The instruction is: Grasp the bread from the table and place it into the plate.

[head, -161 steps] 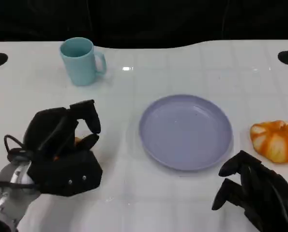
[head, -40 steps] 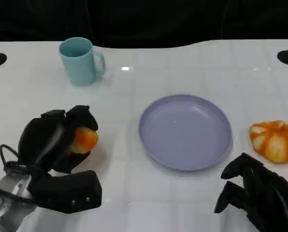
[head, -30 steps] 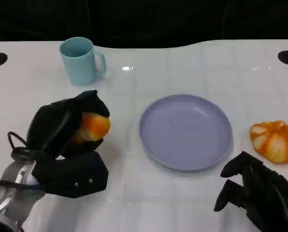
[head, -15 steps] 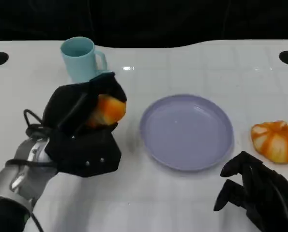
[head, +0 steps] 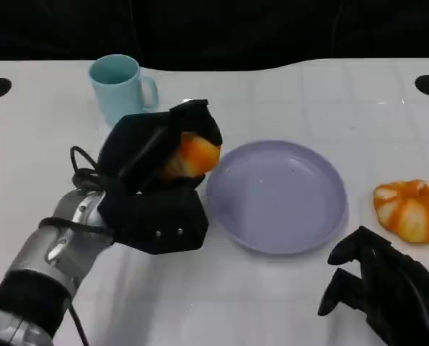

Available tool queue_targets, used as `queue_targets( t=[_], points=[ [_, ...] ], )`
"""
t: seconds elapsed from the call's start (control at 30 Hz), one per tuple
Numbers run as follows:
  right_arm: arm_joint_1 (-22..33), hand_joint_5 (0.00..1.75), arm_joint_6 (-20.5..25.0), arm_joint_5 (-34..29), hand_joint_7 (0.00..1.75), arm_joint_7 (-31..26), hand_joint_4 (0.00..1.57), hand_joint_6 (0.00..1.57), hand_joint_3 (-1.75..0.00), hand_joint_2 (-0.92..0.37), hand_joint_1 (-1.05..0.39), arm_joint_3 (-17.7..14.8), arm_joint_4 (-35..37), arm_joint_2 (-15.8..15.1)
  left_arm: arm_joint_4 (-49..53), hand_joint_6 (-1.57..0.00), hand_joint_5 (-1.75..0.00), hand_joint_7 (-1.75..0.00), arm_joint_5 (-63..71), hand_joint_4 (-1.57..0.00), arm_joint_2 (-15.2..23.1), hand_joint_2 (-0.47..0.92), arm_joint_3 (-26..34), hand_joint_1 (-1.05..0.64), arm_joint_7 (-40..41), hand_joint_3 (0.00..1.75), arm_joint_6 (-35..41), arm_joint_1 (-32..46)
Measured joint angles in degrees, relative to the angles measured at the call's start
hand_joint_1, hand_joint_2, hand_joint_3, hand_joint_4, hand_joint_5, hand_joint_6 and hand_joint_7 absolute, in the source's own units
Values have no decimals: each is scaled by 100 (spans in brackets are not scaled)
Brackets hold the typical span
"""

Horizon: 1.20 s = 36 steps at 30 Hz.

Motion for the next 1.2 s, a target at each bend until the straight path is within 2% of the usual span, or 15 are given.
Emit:
queue_targets(
  t=[0.27, 0.33, 0.5, 0.73, 1.2],
  points=[
    [2, 175, 4, 18, 171, 18, 63, 44, -52, -92, -50, -13, 2, -3, 444, -74, -175, -175, 45, -94, -227, 39, -171, -14, 0, 142, -136, -369],
    [8, 175, 3, 18, 170, 18, 63, 43, -52, -92, -50, -19, 2, -4, 565, -73, -175, -175, 57, -93, -252, 44, -199, -18, 24, 138, -212, -429],
    [13, 175, 3, 19, 170, 19, 63, 43, -52, -92, -50, -11, 5, 0, 1217, -73, -175, -175, 246, -94, -477, 48, -464, -20, 171, 135, -444, -758],
    [30, 175, 4, 19, 170, 16, 63, 43, -52, -92, -50, -10, 3, 0, 1565, -73, -175, -175, 246, -94, -809, 51, -591, -24, 184, 132, -504, -1099],
    [91, 175, 2, -6, 170, 16, 63, 43, -54, -92, -51, 39, -1, 1, 2284, -73, -175, -175, 422, -94, -1343, 50, -944, -17, 283, 126, -370, -1514]
  ],
)
